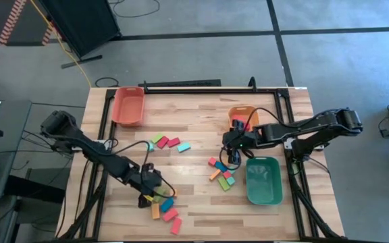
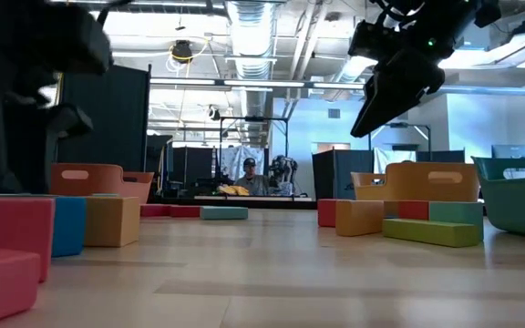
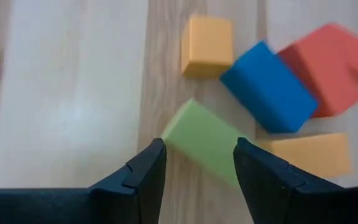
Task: Sort blocks by size
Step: Put the large rectangular green block into the yellow bin
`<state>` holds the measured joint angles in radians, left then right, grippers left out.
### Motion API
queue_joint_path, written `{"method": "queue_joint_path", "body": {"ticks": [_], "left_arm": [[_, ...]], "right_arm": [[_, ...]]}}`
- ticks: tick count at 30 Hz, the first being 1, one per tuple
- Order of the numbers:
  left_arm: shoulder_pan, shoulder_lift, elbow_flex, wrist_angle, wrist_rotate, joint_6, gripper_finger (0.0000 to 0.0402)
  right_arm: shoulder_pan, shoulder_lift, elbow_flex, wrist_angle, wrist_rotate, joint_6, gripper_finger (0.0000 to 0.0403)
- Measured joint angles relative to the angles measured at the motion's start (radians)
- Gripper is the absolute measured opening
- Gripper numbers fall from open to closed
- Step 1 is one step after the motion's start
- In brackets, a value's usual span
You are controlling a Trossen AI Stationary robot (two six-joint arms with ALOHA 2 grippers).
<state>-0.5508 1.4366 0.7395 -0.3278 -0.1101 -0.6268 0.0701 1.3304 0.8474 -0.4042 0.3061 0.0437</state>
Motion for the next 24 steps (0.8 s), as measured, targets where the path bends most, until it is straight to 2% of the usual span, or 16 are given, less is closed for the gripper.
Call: {"method": "queue_joint_path", "body": {"ticks": [6, 13, 24], "left_arm": [[0.000, 0.036, 0.002, -0.005, -0.017, -0.015, 0.0179], [0.008, 0.036, 0.002, -0.020, -0.112, 0.025, 0.0179], [0.125, 0.036, 0.001, -0.028, -0.179, 0.176, 0.0179]], "right_arm": [[0.002, -0.001, 0.000, 0.004, 0.000, -0.003, 0.0256], [0.002, -0.002, 0.000, 0.028, 0.000, -0.005, 0.0256], [0.009, -0.002, 0.000, 0.064, -0.001, -0.008, 0.0256]]}}
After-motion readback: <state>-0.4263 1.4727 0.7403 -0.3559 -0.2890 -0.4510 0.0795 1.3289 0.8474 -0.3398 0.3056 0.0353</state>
